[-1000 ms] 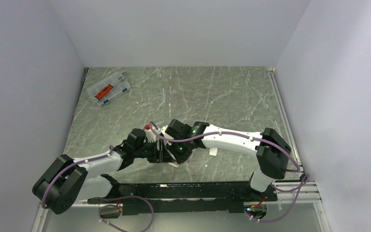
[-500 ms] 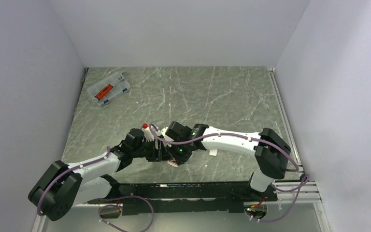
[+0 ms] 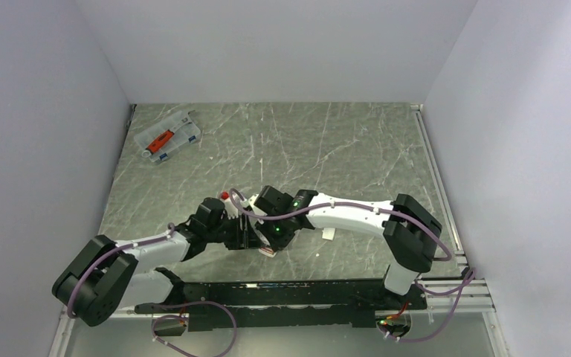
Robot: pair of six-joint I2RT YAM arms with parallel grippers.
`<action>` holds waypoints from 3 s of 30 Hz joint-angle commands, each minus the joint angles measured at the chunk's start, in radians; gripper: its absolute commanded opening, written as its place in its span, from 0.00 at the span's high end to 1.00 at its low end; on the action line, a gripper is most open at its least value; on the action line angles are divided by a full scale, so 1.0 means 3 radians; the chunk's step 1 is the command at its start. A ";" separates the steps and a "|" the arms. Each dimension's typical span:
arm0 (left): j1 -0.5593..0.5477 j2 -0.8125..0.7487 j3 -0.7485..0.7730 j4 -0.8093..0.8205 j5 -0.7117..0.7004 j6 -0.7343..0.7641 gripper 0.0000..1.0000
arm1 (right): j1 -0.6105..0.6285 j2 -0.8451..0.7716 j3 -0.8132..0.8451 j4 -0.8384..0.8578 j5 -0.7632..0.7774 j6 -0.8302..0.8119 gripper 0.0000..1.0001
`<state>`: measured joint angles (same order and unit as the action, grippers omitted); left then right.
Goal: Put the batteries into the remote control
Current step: Load the battery into the remote control.
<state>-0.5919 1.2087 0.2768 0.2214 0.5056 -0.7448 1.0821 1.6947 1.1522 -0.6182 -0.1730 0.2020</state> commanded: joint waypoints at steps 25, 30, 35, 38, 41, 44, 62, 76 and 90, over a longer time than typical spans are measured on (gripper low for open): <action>0.0030 0.0237 0.0189 0.0244 0.0069 0.0135 0.73 | -0.0098 0.0203 -0.0043 0.0230 -0.0052 -0.0038 1.00; 0.0034 0.0248 0.0192 0.0252 0.0076 0.0145 0.74 | -0.0134 0.0247 -0.0041 0.0243 -0.0052 -0.0034 1.00; 0.0034 0.0258 0.0192 0.0249 0.0093 0.0165 0.76 | -0.0149 0.0285 -0.0020 0.0266 -0.0069 -0.0031 1.00; 0.0030 0.0278 0.0197 0.0263 0.0109 0.0166 0.76 | -0.0159 0.0304 -0.0008 0.0289 -0.0063 -0.0015 1.00; 0.0034 0.0300 0.0197 0.0286 0.0131 0.0166 0.76 | -0.0175 0.0329 0.0013 0.0301 -0.0062 -0.0001 1.00; 0.0033 0.0312 0.0200 0.0280 0.0144 0.0179 0.77 | -0.0186 0.0338 0.0025 0.0325 -0.0047 0.0012 1.00; 0.0035 0.0364 0.0233 0.0295 0.0185 0.0202 0.77 | -0.0212 0.0389 0.0188 0.0375 0.0052 0.0029 1.00; 0.0031 0.0371 0.0263 0.0272 0.0215 0.0223 0.78 | -0.0212 0.0380 0.0090 0.0575 0.0123 0.0083 1.00; 0.0031 0.0362 0.0278 0.0282 0.0252 0.0207 0.78 | -0.0095 0.0411 -0.0051 0.0787 0.0537 0.0058 1.00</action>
<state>-0.5758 1.3201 0.3260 0.2668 0.5247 -0.6910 1.0462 1.7996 1.1561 -0.5316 -0.1535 0.2214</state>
